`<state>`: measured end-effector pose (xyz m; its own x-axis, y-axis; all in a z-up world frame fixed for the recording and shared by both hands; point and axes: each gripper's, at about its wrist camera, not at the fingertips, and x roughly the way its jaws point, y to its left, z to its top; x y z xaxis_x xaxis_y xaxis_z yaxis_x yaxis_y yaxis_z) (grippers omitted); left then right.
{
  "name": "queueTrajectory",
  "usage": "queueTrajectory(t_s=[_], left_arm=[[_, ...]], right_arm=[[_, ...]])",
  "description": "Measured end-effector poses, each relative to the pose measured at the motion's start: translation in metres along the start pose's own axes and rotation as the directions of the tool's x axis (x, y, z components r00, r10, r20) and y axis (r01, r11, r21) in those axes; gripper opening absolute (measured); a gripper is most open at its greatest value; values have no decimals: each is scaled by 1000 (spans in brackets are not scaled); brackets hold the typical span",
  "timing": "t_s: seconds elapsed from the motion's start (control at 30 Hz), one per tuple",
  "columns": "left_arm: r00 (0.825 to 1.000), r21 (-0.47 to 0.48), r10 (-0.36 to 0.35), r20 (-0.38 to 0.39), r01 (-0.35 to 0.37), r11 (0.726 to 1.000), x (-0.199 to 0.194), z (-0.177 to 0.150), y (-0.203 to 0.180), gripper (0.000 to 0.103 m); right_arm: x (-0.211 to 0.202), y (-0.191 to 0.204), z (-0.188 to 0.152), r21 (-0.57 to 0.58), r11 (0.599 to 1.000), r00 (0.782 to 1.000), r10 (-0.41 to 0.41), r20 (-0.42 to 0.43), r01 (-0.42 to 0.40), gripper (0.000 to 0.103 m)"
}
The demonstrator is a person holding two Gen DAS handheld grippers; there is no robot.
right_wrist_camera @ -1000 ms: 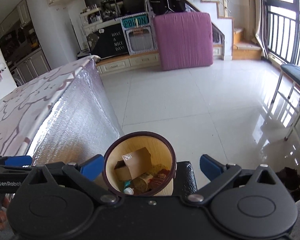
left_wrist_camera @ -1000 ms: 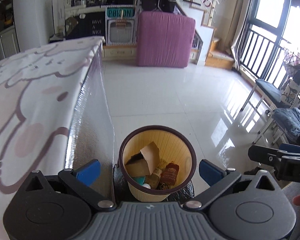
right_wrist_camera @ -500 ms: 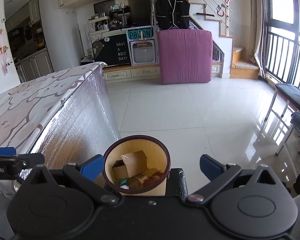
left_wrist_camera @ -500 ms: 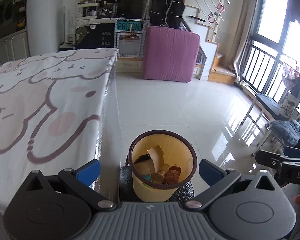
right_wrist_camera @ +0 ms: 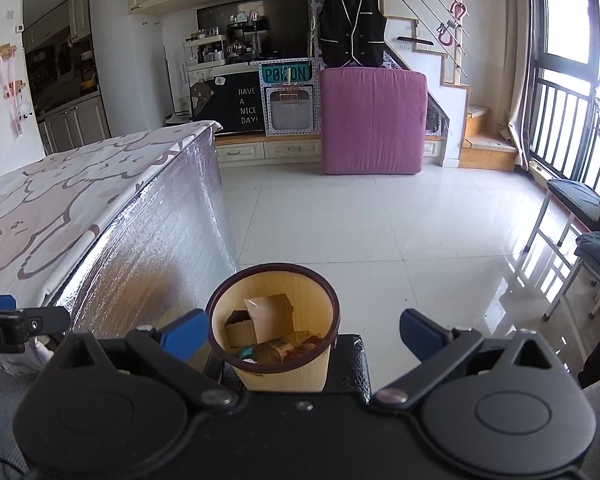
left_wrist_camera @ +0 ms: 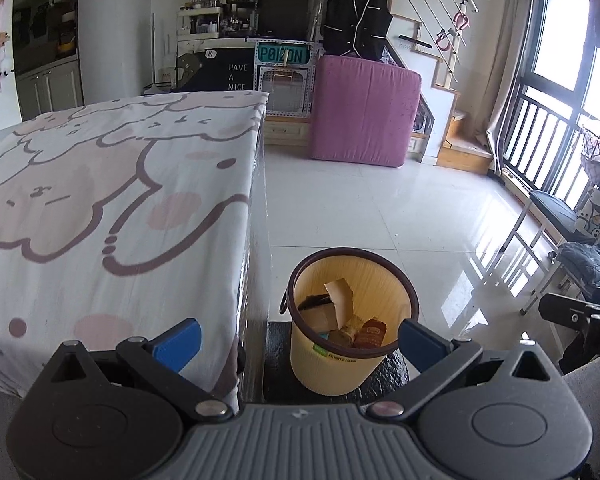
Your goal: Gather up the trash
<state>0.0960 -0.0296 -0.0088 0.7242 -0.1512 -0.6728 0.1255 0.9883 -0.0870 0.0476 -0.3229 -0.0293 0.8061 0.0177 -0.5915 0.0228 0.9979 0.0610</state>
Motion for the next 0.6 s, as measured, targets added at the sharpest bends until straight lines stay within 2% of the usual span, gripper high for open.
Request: queueTrajectory(t_s=[0.23, 0.6], left_arm=[[1000, 0, 11, 28, -11, 1000, -6, -9, 0, 103], [997, 21, 56, 44, -57, 998, -6, -20, 3, 103]], right_arm=[[1, 12, -15, -41, 999, 1000, -18, 5, 18, 103], [-4, 11, -21, -15, 999, 999, -37, 16, 37, 103]])
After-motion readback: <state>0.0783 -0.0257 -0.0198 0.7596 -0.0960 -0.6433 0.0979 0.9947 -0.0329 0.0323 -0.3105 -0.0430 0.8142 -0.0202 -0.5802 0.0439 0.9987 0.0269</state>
